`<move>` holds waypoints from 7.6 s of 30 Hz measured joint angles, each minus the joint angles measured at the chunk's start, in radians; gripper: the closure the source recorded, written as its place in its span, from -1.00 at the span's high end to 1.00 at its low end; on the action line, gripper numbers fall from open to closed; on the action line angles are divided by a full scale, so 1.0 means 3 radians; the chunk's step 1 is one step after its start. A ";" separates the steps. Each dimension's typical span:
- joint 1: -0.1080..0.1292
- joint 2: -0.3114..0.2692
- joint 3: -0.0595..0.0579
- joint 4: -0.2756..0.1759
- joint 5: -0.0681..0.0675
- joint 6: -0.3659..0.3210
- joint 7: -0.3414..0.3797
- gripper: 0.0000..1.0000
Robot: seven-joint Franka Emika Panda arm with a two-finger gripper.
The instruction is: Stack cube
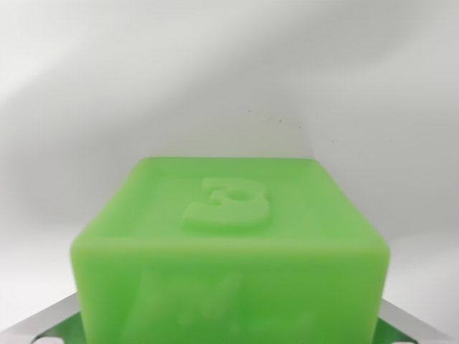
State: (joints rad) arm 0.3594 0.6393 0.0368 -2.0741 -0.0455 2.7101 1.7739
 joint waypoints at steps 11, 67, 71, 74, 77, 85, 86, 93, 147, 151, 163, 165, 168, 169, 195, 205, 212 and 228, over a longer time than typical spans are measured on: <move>0.0000 -0.0001 0.0000 0.0000 0.0000 0.0000 0.0000 -1.00; -0.0095 -0.0970 0.0016 -0.0660 0.0039 -0.0312 -0.0113 -1.00; -0.0110 -0.1049 0.0016 -0.0742 0.0047 -0.0308 -0.0136 -1.00; -0.0119 -0.1099 0.0016 -0.0793 0.0050 -0.0308 -0.0151 -1.00; -0.0131 -0.1162 0.0016 -0.0856 0.0054 -0.0306 -0.0168 -1.00; -0.0163 -0.1318 0.0016 -0.1008 0.0067 -0.0306 -0.0212 -1.00; -0.0166 -0.1339 0.0016 -0.1028 0.0068 -0.0306 -0.0218 -1.00; -0.0194 -0.1477 0.0015 -0.1158 0.0080 -0.0307 -0.0259 -1.00; -0.0300 -0.1880 -0.0056 -0.1814 0.0139 -0.0065 -0.0504 -1.00; -0.0300 -0.1779 -0.0057 -0.1814 0.0139 0.0033 -0.0504 -1.00; -0.0300 -0.1509 -0.0062 -0.1803 0.0134 0.0287 -0.0502 -1.00; -0.0300 -0.1473 -0.0063 -0.1799 0.0133 0.0318 -0.0502 -1.00; -0.0300 -0.1435 -0.0063 -0.1794 0.0132 0.0351 -0.0501 -1.00; -0.0300 -0.1422 -0.0064 -0.1792 0.0132 0.0363 -0.0501 -1.00; -0.0298 -0.1330 -0.0067 -0.1778 0.0128 0.0447 -0.0499 1.00; -0.0298 -0.1330 -0.0068 -0.1778 0.0128 0.0447 -0.0499 1.00; -0.0298 -0.1330 -0.0068 -0.1778 0.0128 0.0447 -0.0499 1.00; -0.0298 -0.1470 -0.0067 -0.1794 0.0128 0.0336 -0.0499 1.00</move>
State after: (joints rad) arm 0.2701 0.1983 0.0165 -2.6122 -0.0070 2.8109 1.6243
